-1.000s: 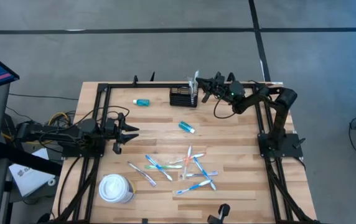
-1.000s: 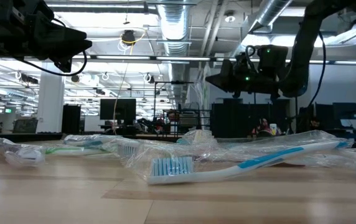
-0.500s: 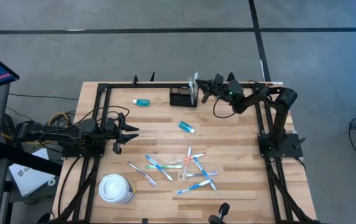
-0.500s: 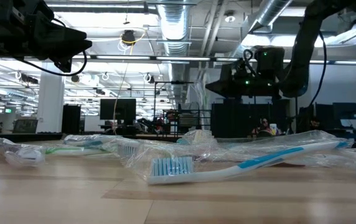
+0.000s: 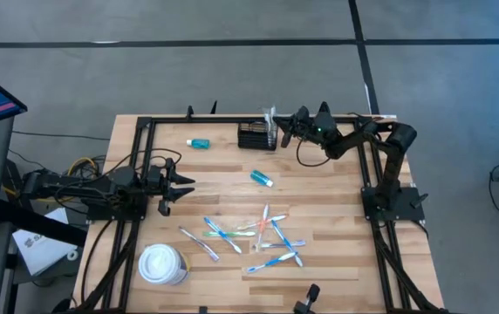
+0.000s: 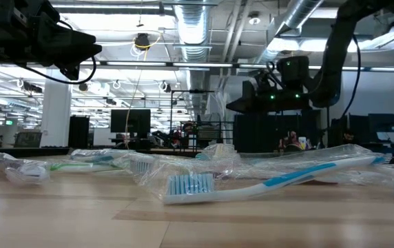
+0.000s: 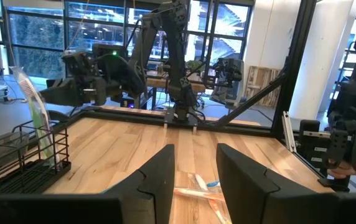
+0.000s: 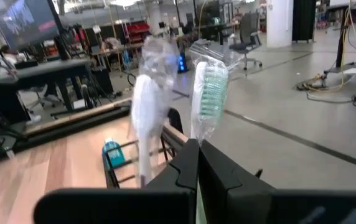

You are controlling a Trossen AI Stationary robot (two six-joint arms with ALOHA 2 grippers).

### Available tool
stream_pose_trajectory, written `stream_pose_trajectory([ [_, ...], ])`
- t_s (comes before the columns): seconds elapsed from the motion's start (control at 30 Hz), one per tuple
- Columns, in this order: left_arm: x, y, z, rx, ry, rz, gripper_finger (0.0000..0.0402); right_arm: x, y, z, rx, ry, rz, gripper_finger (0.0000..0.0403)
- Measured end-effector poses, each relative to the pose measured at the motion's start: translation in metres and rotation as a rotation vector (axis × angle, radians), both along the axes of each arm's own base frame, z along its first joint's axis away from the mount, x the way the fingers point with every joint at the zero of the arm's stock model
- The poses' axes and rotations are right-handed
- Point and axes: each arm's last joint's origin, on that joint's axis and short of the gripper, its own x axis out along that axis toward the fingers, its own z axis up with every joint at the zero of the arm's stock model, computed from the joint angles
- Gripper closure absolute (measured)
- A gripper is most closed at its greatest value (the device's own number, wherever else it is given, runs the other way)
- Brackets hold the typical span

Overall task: Pick & Place toothbrushing station
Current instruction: Put the green toothbrush into the mesh organizer

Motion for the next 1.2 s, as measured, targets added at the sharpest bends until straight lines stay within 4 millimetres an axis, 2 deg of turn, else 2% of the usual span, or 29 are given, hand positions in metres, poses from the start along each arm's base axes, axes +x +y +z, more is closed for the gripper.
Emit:
stream_pose_trajectory([
  [0.3,0.0,0.0,0.0001,0.0,0.0,0.0,0.0289,0.0071,-0.0029,0.0004,0.013,0.048,0.008,0.0403],
  [0.9,0.0,0.0,0.0001,0.0,0.0,0.0,0.0289,0.0072,-0.0027,0.0002,0.016,0.05,0.011,0.0402],
  [1.0,0.0,0.0,0.0,0.0,0.0,0.0,0.0289,0.0073,-0.0026,0.0,0.017,0.051,0.012,0.039],
  [1.2,0.0,0.0,-0.0001,0.0,0.0,0.0,0.0289,0.0061,-0.004,0.0,0.017,0.051,0.007,0.0329],
])
